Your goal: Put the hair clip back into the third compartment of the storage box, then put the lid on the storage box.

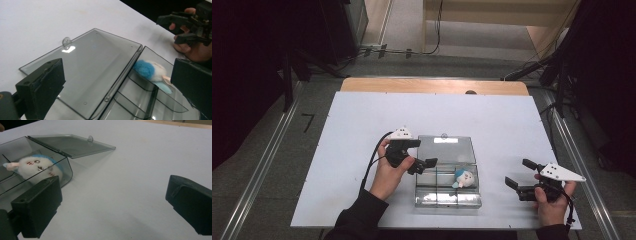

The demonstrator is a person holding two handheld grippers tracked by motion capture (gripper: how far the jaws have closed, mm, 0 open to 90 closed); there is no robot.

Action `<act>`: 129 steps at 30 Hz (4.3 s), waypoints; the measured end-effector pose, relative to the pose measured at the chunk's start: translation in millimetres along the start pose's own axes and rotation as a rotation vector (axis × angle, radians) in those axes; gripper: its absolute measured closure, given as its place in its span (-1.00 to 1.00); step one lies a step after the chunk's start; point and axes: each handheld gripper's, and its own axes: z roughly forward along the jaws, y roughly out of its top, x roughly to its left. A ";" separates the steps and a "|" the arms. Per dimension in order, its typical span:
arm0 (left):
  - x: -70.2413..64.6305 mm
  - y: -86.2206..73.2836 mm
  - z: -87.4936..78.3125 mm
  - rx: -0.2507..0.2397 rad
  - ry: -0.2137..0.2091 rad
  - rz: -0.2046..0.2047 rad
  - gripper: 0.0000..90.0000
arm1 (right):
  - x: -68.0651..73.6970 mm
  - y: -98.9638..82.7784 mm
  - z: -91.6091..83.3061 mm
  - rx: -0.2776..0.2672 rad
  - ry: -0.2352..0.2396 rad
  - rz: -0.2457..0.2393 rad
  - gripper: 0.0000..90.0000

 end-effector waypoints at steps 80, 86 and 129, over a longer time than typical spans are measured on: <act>35.5 -27.6 27.9 0.067 0.034 -0.236 -0.85 | 21.1 74.2 93.3 0.126 0.196 0.173 -1.00; 36.0 -27.1 28.0 0.074 0.055 -0.251 -0.73 | 19.4 68.9 106.8 0.172 0.211 0.236 -0.91; 29.9 -20.7 18.8 0.018 0.072 -0.221 0.13 | 27.4 57.6 122.1 0.226 0.221 0.347 0.08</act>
